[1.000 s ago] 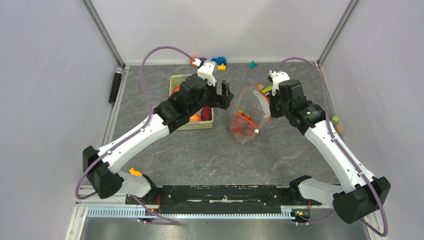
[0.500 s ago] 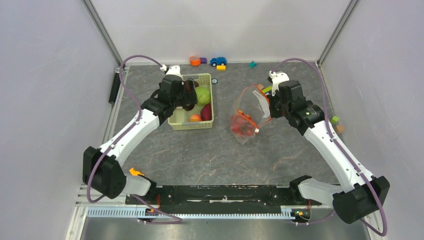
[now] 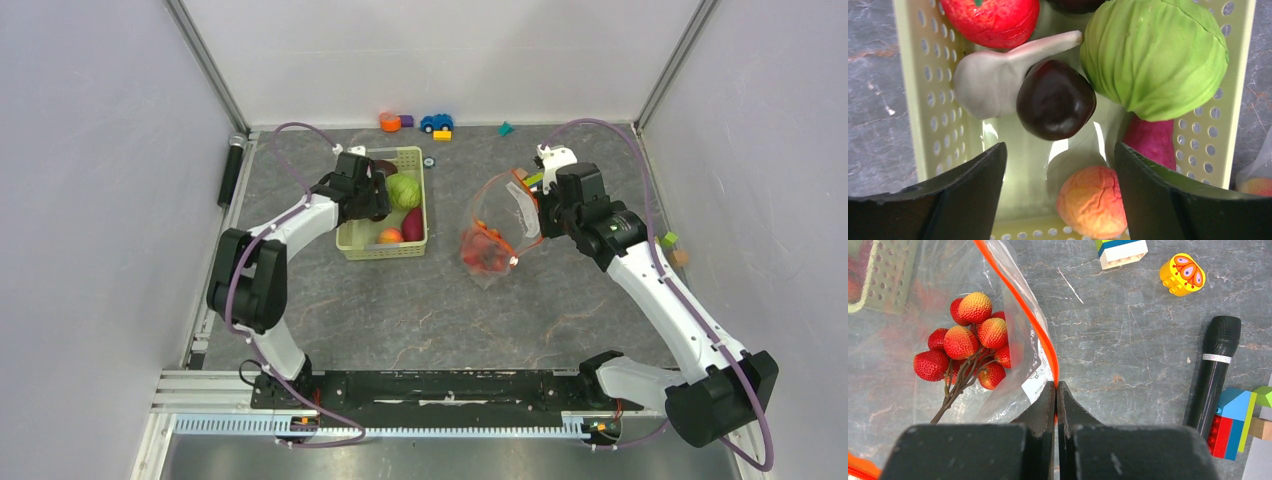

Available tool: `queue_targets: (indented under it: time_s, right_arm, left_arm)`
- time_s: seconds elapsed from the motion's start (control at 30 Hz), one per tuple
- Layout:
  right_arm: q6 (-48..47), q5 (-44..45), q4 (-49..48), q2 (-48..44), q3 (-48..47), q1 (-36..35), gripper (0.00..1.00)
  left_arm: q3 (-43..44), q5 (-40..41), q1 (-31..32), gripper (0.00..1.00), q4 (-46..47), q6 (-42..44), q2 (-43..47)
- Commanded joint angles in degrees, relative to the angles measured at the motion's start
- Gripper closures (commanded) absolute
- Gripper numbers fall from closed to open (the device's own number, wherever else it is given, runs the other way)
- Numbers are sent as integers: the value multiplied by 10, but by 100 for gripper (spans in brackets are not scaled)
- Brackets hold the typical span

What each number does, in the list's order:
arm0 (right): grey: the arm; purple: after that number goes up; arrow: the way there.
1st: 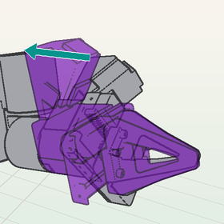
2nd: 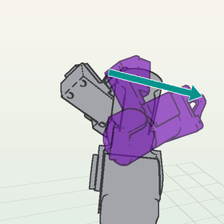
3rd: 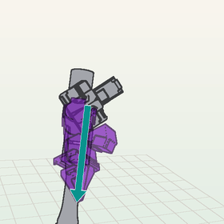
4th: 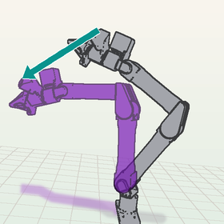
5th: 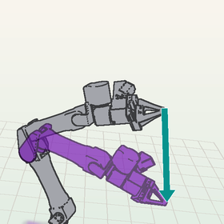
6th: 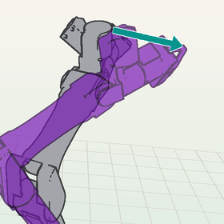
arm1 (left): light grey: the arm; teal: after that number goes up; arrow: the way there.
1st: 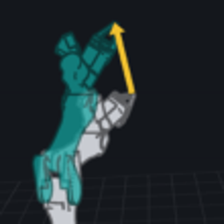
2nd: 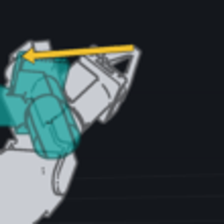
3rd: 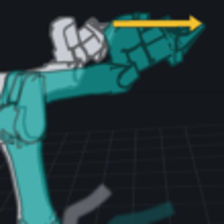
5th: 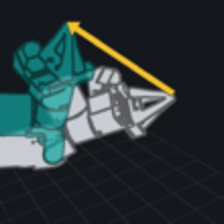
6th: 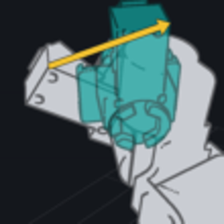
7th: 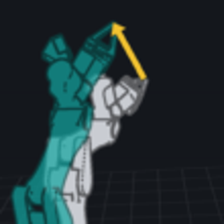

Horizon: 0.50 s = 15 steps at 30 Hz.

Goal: Place the food in the zip-top bag and seal the zipper
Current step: Pick up the fake fruit from the bin.

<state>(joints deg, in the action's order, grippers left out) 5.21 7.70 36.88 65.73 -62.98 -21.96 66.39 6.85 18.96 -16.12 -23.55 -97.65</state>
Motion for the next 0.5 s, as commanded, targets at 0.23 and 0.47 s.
queue_targets:
  time_s: [0.23,0.47]
  right_arm:
    - [-7,13,-17,-8,1,5,100]
    - [-7,13,-20,-8,1,5,100]
  left_arm:
    - [73,-8,-9,25,27,15,-87]
    - [78,15,-9,26,35,20,-111]
